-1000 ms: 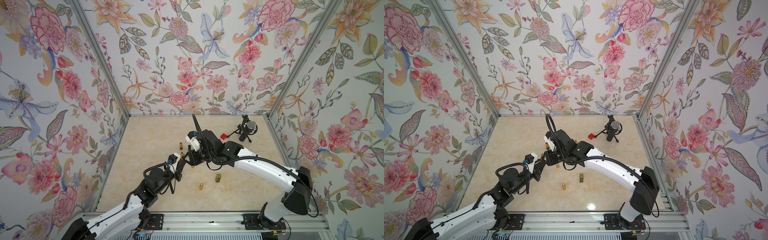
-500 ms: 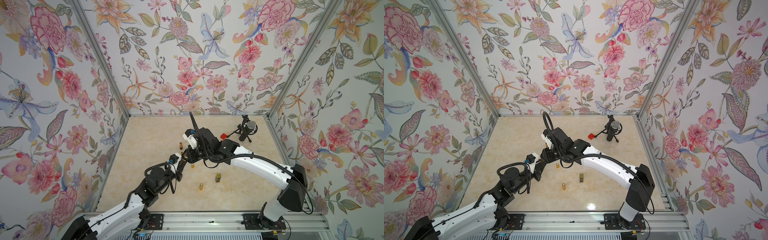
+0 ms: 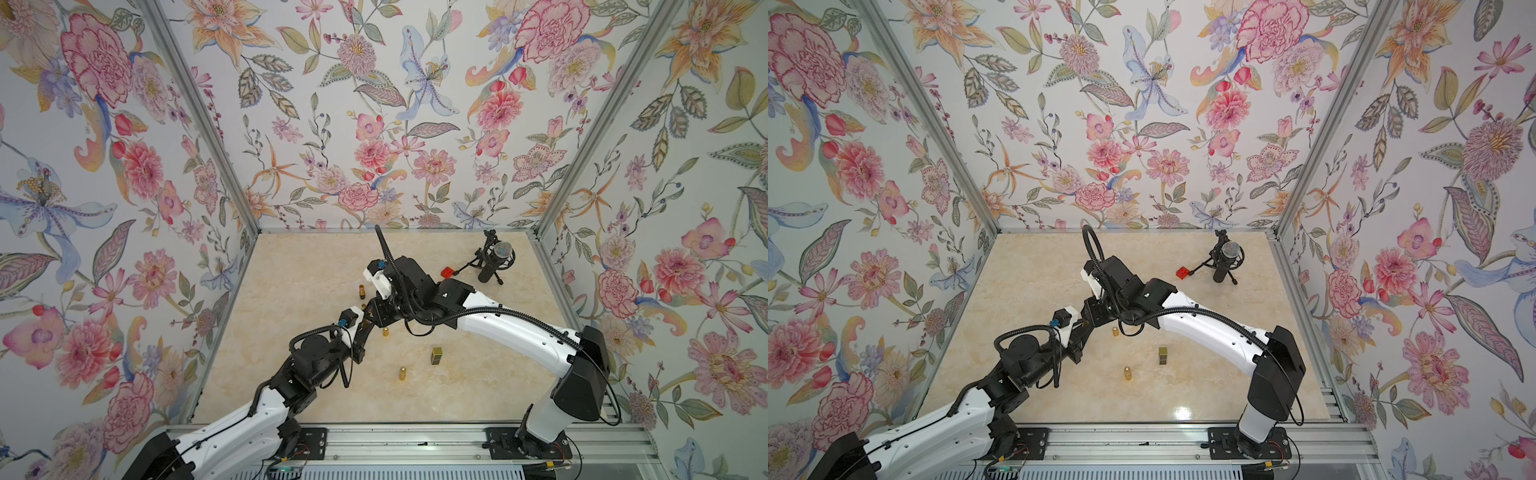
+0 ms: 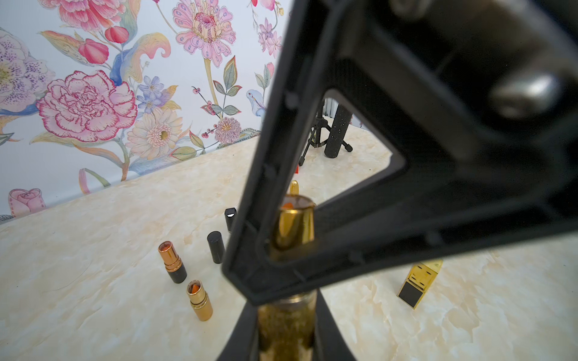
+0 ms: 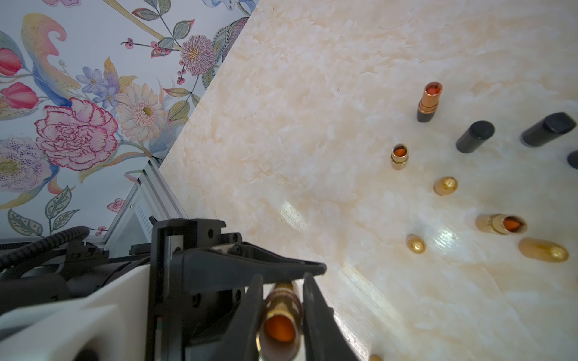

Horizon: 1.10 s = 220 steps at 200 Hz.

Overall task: Open the lipstick cap
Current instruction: Place the lipstick at the center of the board.

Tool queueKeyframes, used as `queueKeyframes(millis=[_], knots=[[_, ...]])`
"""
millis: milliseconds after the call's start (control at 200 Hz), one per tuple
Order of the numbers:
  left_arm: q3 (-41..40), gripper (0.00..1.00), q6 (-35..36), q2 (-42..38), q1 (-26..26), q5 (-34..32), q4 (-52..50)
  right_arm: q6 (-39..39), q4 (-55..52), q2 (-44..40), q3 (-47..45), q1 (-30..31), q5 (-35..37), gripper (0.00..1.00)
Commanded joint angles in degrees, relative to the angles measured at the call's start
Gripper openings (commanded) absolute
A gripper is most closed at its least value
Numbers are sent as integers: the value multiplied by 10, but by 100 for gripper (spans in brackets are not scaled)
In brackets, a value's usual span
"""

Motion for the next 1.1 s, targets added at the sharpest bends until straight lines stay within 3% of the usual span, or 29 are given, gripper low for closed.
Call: queueKeyframes(millis=[0,305,385,700,836,1096], knots=[[21,8,7,4,6,5,8,-6,7,4,18,3,-2,23],[21,17,5,-7,6,-2,1,-2,6,-4,12,1,9,22],[22,24,5,-9,5,-3,-3,-1,6,-3,13,1,8,21],[19,91,-27,-45,6,-30,-50,-3,5,15,13,-15,54,21],[22,99,-62,-81,6,-70,-115,-18,3,43,17,-15,113,21],[65,99,-122,-145,6,-175,-292,-42,3,110,39,-14,182,21]])
